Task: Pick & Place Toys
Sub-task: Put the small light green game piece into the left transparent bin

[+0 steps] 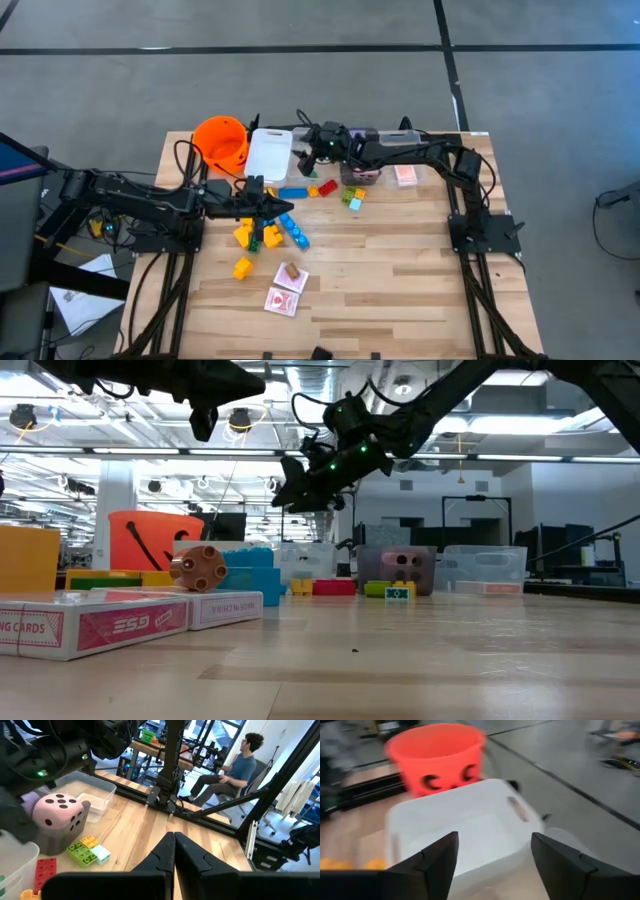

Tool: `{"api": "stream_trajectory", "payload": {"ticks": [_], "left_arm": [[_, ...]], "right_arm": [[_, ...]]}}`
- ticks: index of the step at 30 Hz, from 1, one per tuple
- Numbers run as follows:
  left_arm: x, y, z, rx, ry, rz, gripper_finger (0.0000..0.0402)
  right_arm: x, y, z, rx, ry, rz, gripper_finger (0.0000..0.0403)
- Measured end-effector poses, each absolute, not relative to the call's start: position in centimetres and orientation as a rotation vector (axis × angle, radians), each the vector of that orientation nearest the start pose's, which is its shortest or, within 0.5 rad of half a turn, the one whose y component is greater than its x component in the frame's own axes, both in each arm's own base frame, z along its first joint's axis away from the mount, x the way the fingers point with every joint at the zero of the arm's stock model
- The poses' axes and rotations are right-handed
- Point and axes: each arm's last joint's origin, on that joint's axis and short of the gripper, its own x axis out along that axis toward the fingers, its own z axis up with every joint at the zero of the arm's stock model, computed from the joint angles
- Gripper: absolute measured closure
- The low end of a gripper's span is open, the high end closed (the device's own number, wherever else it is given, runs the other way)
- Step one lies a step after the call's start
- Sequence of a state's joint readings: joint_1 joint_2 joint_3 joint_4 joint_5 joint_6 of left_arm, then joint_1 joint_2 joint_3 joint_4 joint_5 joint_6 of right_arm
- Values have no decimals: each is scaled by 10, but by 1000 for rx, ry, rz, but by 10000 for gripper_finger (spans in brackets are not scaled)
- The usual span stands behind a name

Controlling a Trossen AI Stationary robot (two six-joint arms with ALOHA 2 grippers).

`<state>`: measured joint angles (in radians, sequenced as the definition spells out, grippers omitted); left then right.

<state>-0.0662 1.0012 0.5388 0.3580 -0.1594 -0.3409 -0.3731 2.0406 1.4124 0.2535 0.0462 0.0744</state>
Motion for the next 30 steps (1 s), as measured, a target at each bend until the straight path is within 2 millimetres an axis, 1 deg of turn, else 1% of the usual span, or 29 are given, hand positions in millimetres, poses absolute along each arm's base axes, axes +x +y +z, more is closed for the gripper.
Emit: {"api": "stream_trajectory", "payload": {"ticks": [4,9,12,14,17,20,24,28,30], "left_arm": [[219,-10,258,-309,110,113,402],[219,-10,258,-308,112,113,402],[219,-10,258,-305,110,113,402],[220,-10,258,-305,109,112,402],[219,-10,258,-305,109,113,402],[219,-10,258,-304,113,113,402],[219,-10,257,-303,117,113,402],[220,-9,258,-302,103,139,402],[219,-8,258,-300,103,165,402]], "right_arm": [[436,-145,220,104,357,-324,155],[433,-108,225,61,486,-288,154],[432,-81,225,25,567,-292,154],[430,-59,217,-1,619,-277,154],[424,-27,199,-7,679,-257,154],[416,0,182,4,704,-274,154],[401,28,159,25,750,-303,154],[388,50,144,39,767,-320,154],[381,60,138,28,768,-355,154]]}}
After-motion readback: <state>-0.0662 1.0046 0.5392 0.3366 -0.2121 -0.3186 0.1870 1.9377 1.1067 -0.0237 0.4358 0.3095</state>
